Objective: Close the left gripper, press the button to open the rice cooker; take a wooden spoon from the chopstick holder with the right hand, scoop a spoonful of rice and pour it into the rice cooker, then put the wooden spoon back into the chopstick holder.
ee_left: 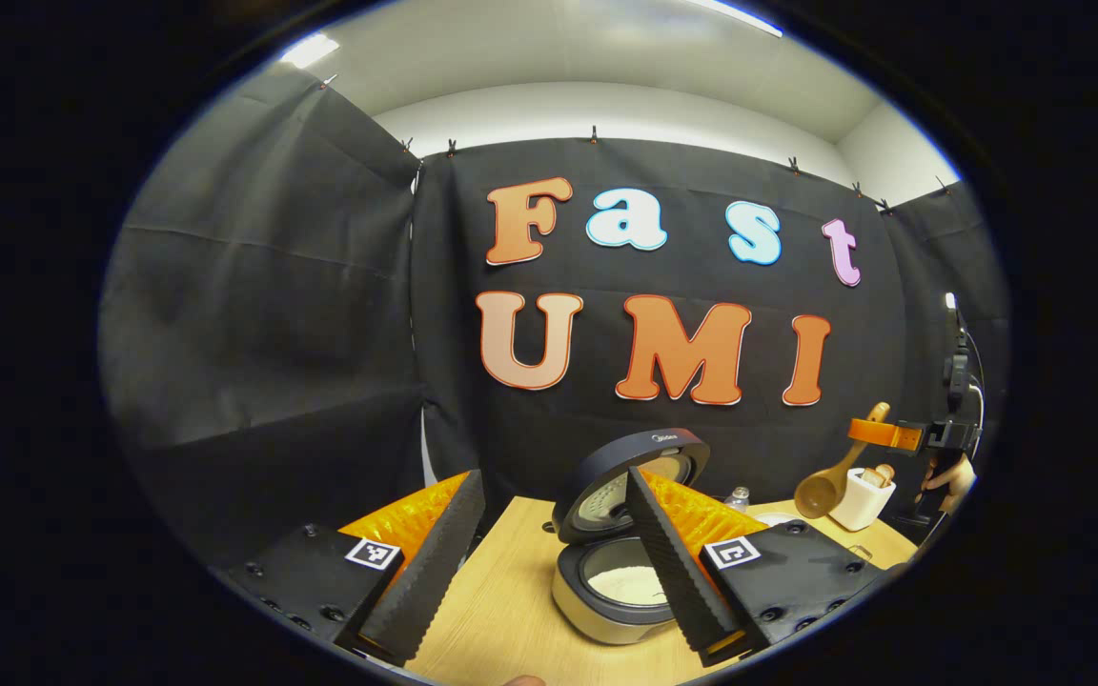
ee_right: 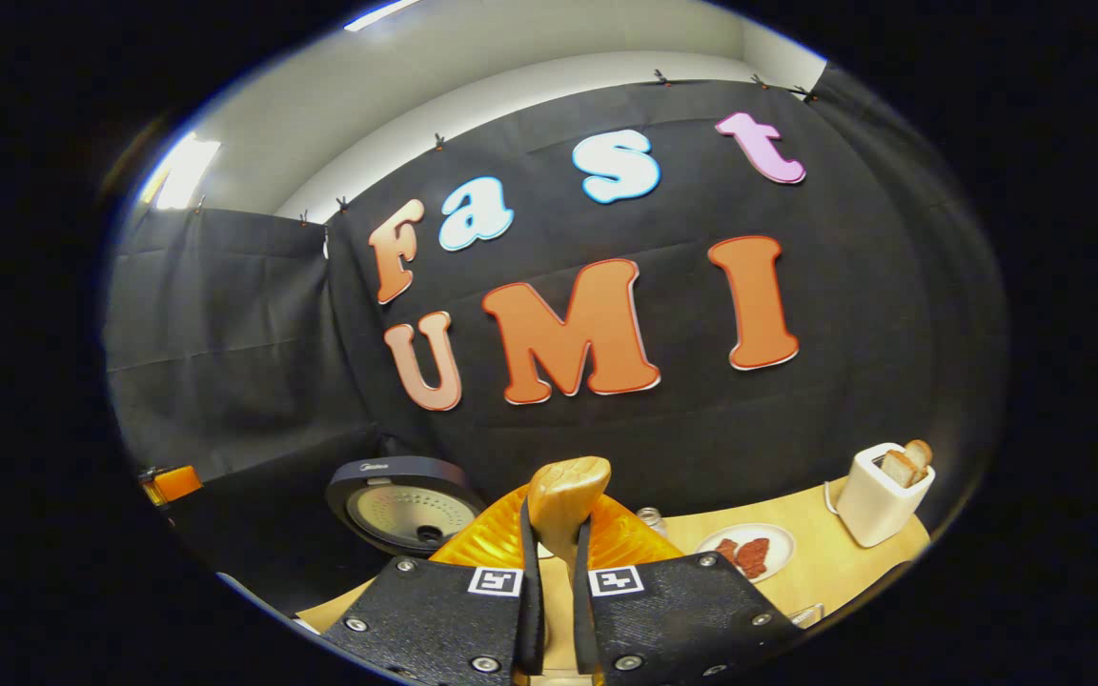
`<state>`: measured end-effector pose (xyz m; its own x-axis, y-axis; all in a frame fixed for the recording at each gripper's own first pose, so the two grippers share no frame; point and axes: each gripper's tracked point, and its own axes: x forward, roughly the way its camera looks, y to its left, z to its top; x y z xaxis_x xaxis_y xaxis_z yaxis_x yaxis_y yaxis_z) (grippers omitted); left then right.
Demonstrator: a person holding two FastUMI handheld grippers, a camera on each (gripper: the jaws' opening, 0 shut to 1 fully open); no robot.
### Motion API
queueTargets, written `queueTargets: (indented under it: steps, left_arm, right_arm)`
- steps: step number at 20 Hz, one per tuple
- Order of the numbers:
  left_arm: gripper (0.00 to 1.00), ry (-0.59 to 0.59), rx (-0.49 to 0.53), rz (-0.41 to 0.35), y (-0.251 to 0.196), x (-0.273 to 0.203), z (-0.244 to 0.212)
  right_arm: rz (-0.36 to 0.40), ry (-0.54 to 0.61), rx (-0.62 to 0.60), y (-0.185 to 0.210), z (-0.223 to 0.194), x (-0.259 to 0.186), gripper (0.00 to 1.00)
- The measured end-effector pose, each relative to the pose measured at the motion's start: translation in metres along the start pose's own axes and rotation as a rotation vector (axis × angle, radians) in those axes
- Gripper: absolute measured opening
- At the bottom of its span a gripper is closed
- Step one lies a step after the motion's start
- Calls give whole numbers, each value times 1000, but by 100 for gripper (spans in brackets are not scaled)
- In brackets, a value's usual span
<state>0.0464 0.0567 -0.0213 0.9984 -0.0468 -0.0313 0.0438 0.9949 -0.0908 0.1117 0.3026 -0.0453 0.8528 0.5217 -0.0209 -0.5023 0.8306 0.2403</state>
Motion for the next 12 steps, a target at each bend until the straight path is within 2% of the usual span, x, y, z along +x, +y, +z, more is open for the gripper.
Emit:
queueTargets:
  steps: [4, 6, 9, 12]
  left_arm:
    - [100, -12, -3, -3, -13, 11, 1]
    - [100, -26, -19, -32, -26, 15, 3]
    - [100, -28, -26, -40, -35, 25, 5]
    - [100, -14, -25, -88, -53, 32, 0]
  right_arm:
    - [-119, -10, 22, -71, 3, -33, 11]
    - [-173, -5, 25, -100, -3, -47, 11]
    - [-226, 9, 55, -129, -17, -70, 11]
    - [-276, 29, 85, -160, -39, -85, 11]
